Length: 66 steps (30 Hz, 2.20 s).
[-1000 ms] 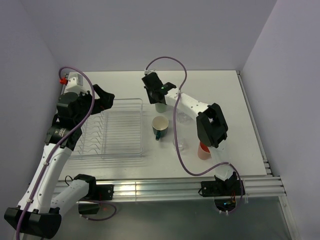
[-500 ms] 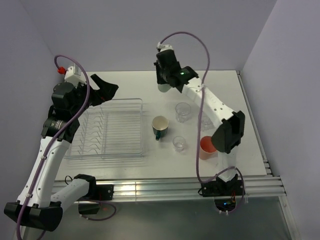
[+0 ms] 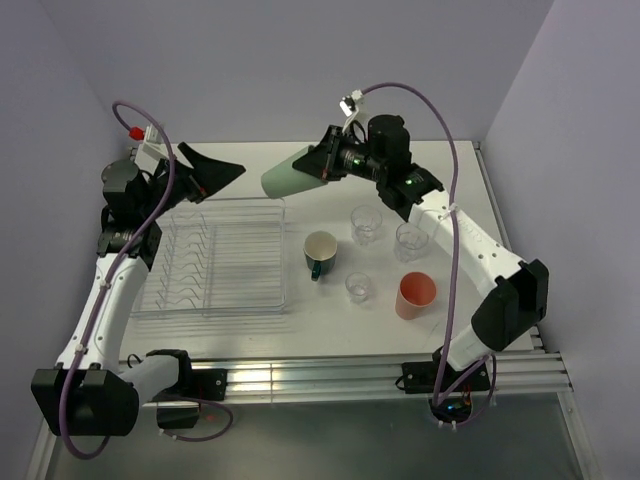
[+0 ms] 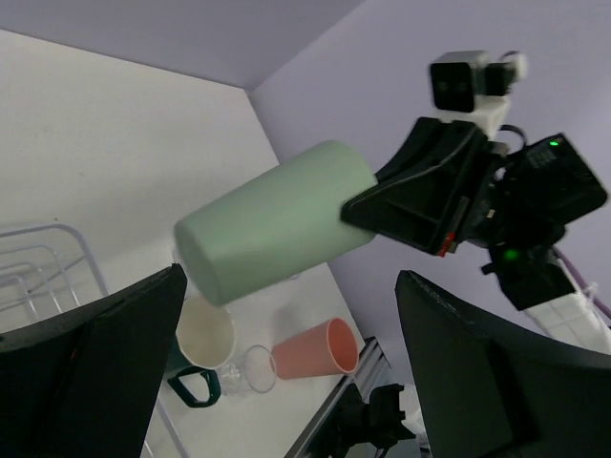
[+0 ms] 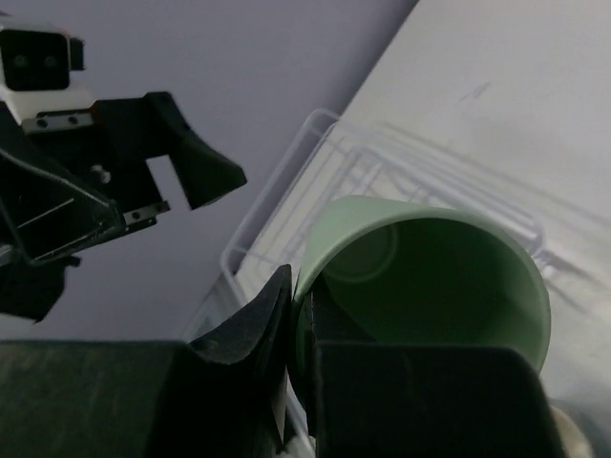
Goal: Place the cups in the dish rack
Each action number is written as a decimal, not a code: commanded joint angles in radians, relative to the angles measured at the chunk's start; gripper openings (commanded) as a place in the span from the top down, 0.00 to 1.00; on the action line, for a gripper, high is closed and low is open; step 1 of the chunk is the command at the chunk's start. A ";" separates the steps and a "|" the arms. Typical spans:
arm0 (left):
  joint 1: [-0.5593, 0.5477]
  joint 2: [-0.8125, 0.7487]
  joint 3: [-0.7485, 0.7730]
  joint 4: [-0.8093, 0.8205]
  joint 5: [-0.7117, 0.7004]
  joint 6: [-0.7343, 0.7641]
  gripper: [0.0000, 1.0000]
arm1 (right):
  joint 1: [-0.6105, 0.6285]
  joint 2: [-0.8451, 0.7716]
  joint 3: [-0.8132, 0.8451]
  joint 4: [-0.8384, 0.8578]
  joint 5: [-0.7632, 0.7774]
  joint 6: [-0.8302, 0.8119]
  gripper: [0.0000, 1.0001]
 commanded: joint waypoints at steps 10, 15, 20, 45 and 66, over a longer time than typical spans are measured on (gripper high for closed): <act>0.001 -0.005 -0.037 0.140 0.045 0.008 0.01 | -0.006 0.065 -0.122 0.620 -0.322 0.449 1.00; -0.002 0.000 -0.046 0.138 0.045 0.022 0.01 | -0.006 0.108 -0.118 0.734 -0.358 0.550 1.00; -0.021 -0.005 -0.063 0.187 0.083 0.001 0.01 | -0.006 0.139 -0.110 0.786 -0.364 0.606 1.00; -0.035 -0.051 -0.065 0.194 0.143 -0.033 0.88 | -0.011 0.192 -0.122 0.949 -0.352 0.727 1.00; -0.033 -0.111 0.086 -0.127 0.011 0.149 1.00 | -0.022 0.071 -0.176 0.613 -0.140 0.457 0.44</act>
